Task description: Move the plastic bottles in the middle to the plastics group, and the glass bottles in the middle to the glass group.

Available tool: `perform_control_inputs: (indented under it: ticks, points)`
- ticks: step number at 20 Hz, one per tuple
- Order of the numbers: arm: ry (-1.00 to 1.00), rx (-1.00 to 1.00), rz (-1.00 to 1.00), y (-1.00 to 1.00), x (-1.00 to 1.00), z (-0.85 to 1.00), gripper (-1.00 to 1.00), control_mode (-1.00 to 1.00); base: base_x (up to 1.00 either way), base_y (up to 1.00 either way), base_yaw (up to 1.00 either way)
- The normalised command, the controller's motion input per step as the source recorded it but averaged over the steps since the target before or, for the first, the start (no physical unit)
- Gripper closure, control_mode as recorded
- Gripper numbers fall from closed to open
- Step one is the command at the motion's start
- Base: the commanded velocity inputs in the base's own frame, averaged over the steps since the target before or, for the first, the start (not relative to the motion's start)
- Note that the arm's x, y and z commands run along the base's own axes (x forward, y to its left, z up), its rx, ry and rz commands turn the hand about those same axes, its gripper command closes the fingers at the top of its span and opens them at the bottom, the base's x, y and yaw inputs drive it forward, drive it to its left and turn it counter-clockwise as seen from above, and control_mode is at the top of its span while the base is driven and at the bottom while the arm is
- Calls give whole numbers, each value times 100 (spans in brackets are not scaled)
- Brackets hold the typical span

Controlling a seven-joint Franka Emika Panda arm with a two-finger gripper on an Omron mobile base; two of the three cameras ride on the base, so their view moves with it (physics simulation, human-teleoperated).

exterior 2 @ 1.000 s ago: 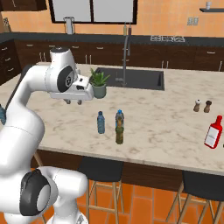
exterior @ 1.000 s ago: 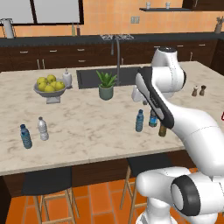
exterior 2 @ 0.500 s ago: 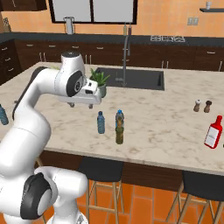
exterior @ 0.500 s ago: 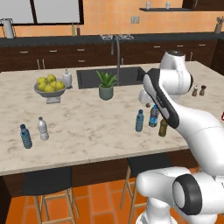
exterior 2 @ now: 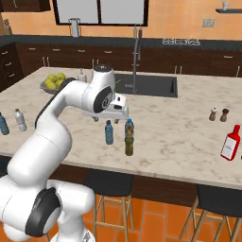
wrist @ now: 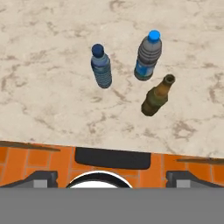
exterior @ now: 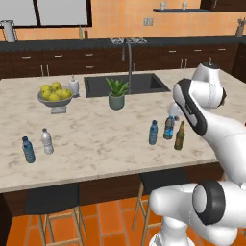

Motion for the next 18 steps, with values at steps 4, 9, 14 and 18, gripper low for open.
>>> perform_control_inputs:
  ticks: [4,9,14,18]
  points:
    - [9,0,5,-45,42,-25,-100,-100,0,0,0]
    - [7,0,1,-21,49,-23,-100,-100,0,0,0]
    - [-3,0,5,-19,27,-26,-100,-100,0,0,0]
    - [1,-1,0,-7,33,-40,-100,-100,0,0,0]
